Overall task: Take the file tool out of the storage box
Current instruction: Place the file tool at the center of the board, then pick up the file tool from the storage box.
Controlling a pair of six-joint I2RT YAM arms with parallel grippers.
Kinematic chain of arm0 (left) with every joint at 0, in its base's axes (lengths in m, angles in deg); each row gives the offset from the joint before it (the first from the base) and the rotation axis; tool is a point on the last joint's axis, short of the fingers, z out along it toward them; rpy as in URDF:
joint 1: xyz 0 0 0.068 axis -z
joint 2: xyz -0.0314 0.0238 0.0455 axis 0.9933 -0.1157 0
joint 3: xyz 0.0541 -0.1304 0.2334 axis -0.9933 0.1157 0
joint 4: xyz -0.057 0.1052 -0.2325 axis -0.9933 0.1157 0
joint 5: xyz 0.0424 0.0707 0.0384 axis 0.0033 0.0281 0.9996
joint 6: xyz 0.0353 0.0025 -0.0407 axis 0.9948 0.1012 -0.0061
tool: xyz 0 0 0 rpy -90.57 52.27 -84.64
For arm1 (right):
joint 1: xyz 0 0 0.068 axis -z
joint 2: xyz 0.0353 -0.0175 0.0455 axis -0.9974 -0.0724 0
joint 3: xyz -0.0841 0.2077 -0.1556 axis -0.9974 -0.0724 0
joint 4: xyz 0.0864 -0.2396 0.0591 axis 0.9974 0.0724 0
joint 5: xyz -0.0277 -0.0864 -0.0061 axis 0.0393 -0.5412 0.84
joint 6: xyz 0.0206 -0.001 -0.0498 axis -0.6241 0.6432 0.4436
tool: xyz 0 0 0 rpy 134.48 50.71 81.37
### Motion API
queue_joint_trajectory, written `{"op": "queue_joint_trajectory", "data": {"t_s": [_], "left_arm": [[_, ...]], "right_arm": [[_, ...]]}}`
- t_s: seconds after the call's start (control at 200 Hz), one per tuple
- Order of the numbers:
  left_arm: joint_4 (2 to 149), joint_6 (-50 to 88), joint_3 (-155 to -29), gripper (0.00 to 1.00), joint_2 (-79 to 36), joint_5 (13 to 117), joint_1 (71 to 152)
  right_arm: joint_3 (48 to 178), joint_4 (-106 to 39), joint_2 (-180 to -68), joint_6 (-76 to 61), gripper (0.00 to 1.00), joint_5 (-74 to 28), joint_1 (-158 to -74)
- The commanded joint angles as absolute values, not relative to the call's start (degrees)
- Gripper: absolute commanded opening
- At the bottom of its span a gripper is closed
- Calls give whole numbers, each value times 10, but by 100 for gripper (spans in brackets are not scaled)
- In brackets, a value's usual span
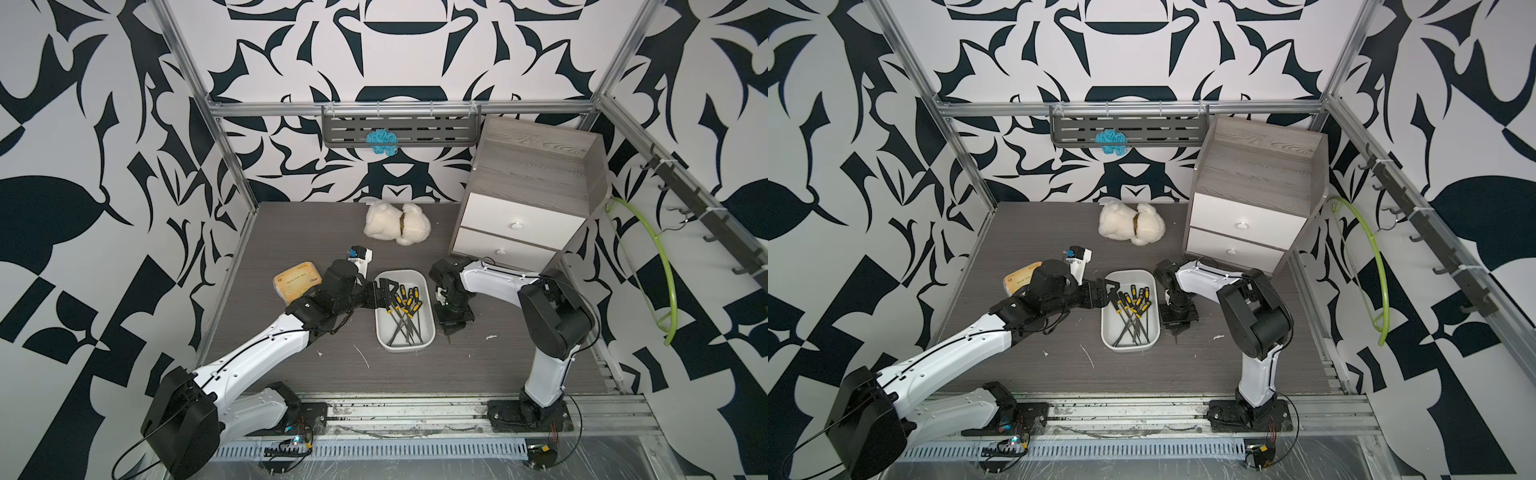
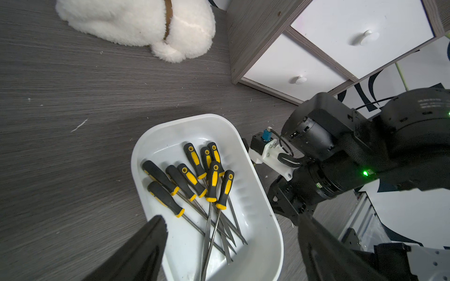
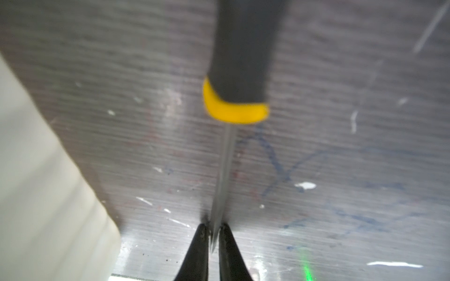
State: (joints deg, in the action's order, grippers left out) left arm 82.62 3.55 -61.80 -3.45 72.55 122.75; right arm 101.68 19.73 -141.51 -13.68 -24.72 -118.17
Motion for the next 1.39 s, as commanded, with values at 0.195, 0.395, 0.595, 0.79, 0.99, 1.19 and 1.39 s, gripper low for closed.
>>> {"op": "queue_joint_trajectory", "data": {"t_s": [0.195,0.395,0.595,0.79,0.99,1.19,1.39], "left_arm": [[852,37,-649,87,-58,716,1233],[944,63,-739,80,-176,784,1288],[1020,72,-840,62,-327,785,1305],[1066,96,-891,59,-397,834,1324],[1097,104,-939,47,-451,865,1342],[1117,113,-970,46,-486,888,1342],[1119,122,-979,40,-503,888,1342]], "right_arm": [[1012,199,-1341,-125,20,-264,-1180],[1006,167,-1241,-132,21,-281,-1179],[976,60,-1155,-134,20,-299,-1171],[900,-36,-1063,-132,20,-300,-1153],[872,-47,-1025,-134,19,-285,-1148],[867,-51,-1034,-137,20,-262,-1147],[861,-59,-1033,-139,19,-248,-1148]]}}
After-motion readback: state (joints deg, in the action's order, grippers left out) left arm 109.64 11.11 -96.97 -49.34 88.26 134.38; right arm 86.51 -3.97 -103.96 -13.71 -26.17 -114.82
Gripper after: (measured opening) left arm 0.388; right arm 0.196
